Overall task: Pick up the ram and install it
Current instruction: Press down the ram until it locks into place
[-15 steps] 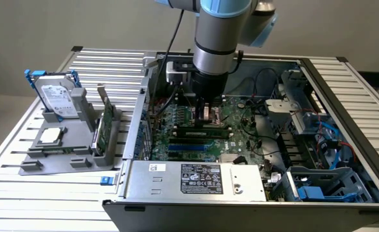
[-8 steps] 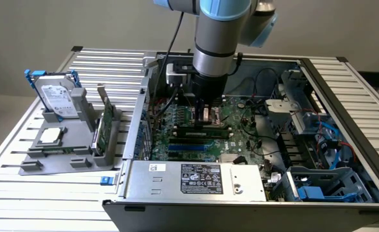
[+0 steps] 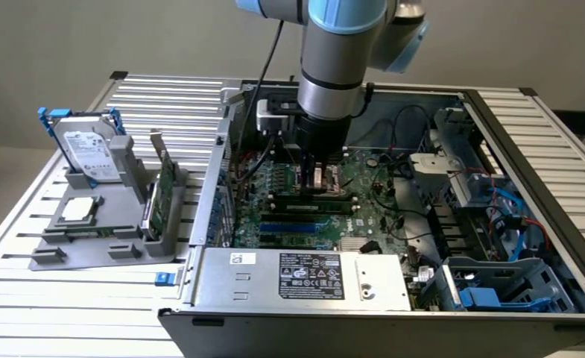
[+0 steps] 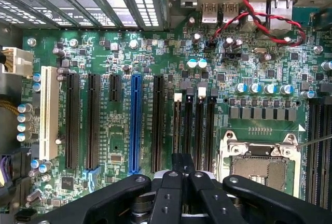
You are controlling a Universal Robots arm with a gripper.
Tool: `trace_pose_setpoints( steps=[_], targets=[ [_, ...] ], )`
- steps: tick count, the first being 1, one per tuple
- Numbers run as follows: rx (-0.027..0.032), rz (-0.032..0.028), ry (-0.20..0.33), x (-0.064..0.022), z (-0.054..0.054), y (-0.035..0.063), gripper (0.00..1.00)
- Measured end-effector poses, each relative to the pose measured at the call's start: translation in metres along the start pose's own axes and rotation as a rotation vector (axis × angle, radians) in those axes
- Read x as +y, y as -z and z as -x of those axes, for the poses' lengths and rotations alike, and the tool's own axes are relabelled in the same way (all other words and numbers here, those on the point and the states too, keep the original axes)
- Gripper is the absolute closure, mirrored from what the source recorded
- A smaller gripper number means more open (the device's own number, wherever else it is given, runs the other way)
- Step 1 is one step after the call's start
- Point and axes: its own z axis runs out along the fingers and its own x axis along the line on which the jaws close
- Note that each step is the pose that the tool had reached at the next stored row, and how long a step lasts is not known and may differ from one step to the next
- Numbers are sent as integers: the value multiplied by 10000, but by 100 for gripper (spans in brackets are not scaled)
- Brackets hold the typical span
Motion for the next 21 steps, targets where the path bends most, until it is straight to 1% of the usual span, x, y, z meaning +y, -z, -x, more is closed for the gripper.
trace_pose_setpoints(
  steps=[2,3,4,8,9,11,16,18,21],
  targets=[
    [-19,-3,0,1,1,22,89],
    [-23,7,1,1,1,43,89],
    [-2,34,2,3,-2,81,89],
    [0,113,5,-5,-11,249,89],
    [-1,140,6,-20,-15,286,89],
    [-2,192,8,-68,-23,327,89],
    [-4,324,12,-225,-41,398,89],
    [-4,351,14,-276,-49,425,89],
    [-5,352,15,-309,-57,438,89]
  ],
)
